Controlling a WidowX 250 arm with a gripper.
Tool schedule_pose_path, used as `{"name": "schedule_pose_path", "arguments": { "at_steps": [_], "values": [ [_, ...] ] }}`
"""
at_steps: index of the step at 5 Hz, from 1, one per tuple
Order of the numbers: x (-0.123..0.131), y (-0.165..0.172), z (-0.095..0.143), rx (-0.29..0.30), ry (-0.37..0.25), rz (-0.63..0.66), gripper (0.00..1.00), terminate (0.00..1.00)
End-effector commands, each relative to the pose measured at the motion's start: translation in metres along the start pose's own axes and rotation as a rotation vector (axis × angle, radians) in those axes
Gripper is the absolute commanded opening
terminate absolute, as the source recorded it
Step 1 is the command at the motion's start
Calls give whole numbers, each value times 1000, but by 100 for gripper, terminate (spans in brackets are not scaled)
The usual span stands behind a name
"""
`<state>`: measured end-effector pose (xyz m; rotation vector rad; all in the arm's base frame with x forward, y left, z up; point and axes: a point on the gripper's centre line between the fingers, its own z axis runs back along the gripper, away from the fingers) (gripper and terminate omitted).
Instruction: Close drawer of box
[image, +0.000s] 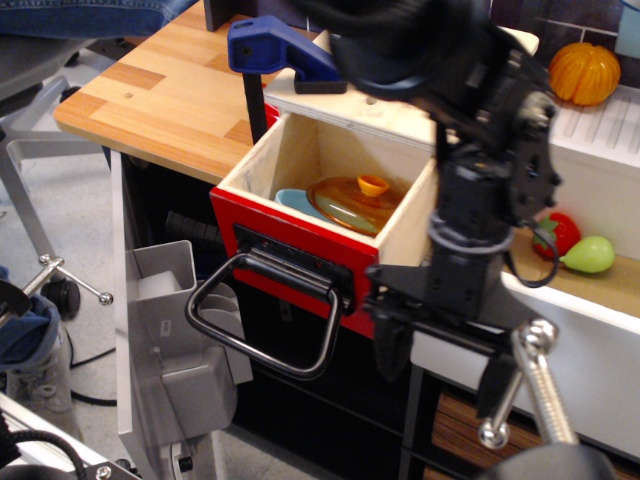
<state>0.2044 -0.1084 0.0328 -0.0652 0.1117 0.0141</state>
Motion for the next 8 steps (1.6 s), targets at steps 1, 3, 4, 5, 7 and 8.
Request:
{"name": "schedule_pose_path", "arguments": {
  "at_steps": [1,3,4,5,7,8],
  "values": [
    [-35,21,25,-48,0,-49,100,0],
    [-15,65,37,56,-10,-82,100,0],
    [1,82,52,25,-43,-148,100,0],
    [17,99,61,-3,-81,-179,100,0],
    [54,110,70,37,-146,-132,100,0],
    [69,108,78,55,-191,-111,100,0]
  ]
}}
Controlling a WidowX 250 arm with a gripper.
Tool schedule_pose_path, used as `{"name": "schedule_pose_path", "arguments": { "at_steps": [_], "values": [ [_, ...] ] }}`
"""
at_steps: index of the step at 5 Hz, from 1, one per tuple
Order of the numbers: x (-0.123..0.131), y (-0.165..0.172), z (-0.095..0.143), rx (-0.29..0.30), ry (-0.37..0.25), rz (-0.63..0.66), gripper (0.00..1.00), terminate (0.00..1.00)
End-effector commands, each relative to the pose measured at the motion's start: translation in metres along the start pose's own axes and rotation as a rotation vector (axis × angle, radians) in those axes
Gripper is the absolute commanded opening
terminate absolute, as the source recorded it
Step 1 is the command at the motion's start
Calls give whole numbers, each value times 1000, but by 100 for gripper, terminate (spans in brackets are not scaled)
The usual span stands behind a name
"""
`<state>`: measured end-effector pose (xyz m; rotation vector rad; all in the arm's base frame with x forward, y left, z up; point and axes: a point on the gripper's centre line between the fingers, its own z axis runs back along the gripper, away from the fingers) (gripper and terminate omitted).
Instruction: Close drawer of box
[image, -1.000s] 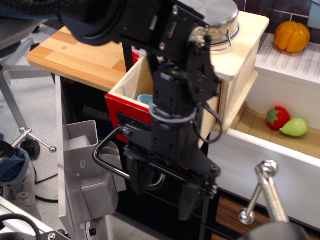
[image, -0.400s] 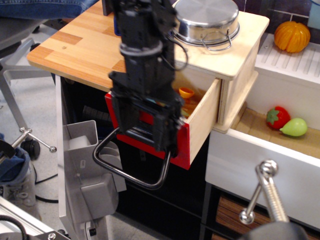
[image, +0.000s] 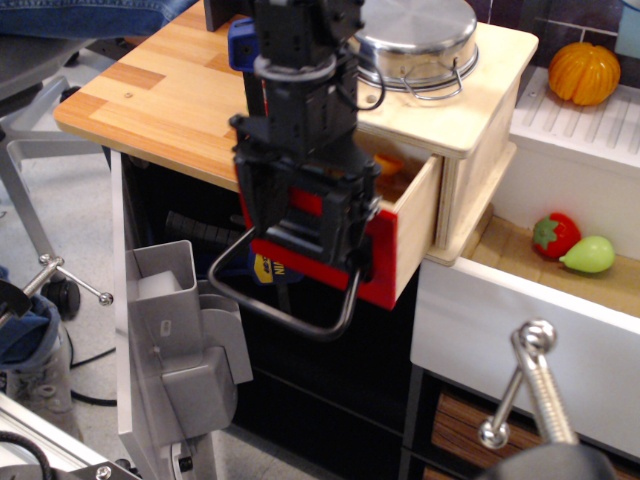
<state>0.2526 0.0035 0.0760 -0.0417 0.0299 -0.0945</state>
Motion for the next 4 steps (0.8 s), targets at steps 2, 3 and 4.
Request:
{"name": "schedule_pose_path", "arguments": {
  "at_steps": [2,3,4],
  "values": [
    [62,3,26,32,-194,68,100,0],
    [78,6,27,29,-202,102,100,0],
    [84,9,28,34,-190,114,100,100]
  ]
}}
